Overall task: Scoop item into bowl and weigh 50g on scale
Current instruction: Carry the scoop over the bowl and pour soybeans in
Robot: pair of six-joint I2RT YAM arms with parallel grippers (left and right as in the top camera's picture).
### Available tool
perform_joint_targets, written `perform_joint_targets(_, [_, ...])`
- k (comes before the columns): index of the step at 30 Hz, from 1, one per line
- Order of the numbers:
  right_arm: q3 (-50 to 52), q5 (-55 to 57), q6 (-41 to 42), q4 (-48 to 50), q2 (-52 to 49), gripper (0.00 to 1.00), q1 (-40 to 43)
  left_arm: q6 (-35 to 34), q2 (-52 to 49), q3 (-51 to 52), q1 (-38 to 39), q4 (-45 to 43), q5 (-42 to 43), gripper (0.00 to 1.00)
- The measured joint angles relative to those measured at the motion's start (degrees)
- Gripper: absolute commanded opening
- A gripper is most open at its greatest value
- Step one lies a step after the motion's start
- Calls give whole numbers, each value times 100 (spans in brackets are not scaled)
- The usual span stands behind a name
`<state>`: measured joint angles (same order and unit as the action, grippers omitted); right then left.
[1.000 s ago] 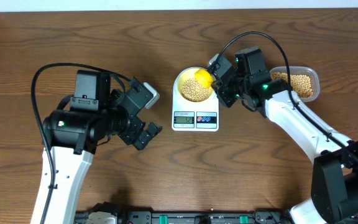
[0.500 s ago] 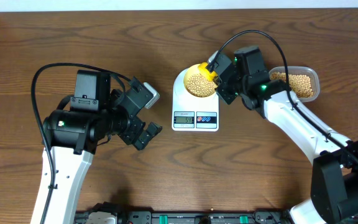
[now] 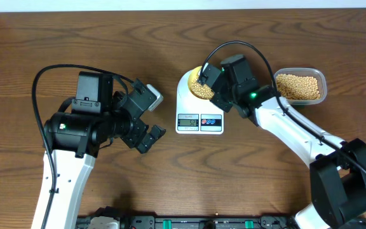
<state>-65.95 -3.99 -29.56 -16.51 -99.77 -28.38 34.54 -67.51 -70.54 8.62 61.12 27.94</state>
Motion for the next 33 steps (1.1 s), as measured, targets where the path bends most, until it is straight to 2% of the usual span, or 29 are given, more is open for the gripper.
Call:
perform_joint_targets(11, [0,-15,173,-4,0,1,-9,2,0,0,0,0,0,100])
perform_joint_targets(22, [-9,-787,826,-192,0,1,35,0,0,0,0,0,0,100])
perform_joint_targets(27, [-127,-1377,1325,-227,0,1,267,0,0,0,0,0,0,100])
perform_joint_targets(33, [-188,-2612,1864,-229,0,1,723,2,0,0,0,0,0,100])
